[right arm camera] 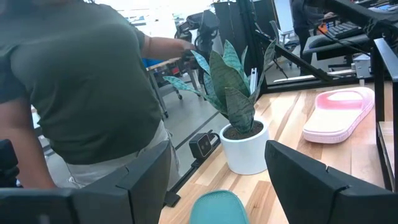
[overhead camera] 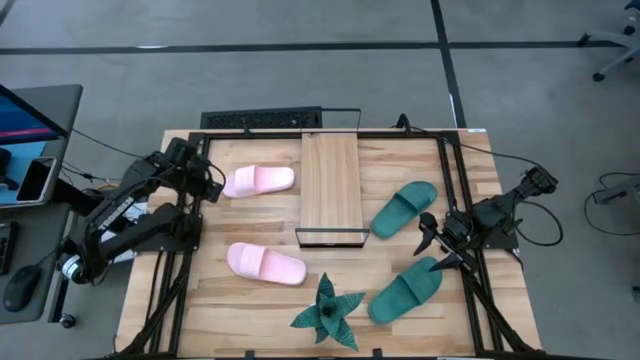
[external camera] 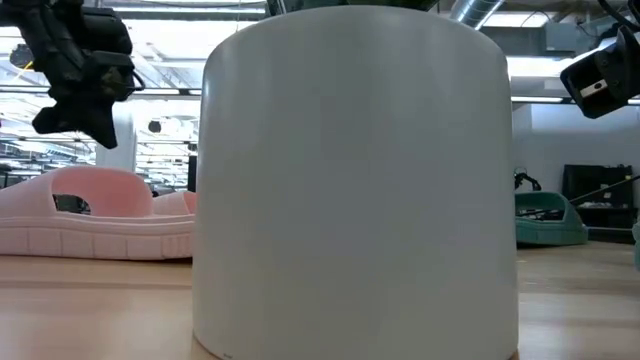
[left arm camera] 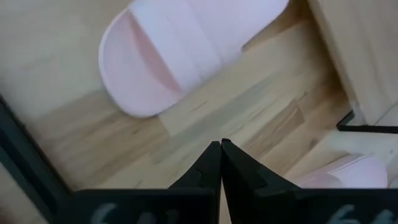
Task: Pick and place slides into the shelf
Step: Put the top pink slipper on the shelf
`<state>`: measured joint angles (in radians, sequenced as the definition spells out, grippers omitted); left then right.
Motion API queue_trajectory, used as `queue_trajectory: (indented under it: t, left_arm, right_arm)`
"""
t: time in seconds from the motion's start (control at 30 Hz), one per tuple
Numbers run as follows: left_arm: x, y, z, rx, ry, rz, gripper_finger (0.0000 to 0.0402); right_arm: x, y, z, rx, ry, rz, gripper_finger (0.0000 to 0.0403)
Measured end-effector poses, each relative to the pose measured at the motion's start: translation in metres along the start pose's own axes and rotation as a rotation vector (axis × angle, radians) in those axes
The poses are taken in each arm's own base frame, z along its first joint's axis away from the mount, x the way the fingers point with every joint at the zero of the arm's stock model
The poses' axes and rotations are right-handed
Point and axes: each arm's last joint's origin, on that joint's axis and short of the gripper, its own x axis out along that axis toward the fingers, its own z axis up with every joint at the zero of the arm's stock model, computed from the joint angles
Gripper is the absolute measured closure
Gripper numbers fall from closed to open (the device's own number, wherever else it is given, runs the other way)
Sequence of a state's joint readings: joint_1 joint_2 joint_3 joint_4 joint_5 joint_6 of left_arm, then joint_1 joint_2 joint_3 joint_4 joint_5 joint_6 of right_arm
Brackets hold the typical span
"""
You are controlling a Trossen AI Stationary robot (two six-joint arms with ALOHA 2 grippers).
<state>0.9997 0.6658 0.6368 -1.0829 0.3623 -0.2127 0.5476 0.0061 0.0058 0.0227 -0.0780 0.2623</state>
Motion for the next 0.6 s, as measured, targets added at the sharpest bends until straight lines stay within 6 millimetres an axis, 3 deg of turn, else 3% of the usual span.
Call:
queue_trajectory:
  t: [0.23, 0.6]
  left_arm:
    - [0.012, 0.004, 0.006, -0.049, 0.12, 0.055, 0.0376]
    - [0.024, 0.008, 0.021, -0.195, 0.091, 0.144, 0.029]
  right_arm:
    - [0.0, 0.0, 0.0, 0.0, 0.0, 0.0, 0.0149]
    - [0.0, 0.0, 0.0, 0.0, 0.0, 0.0, 0.0149]
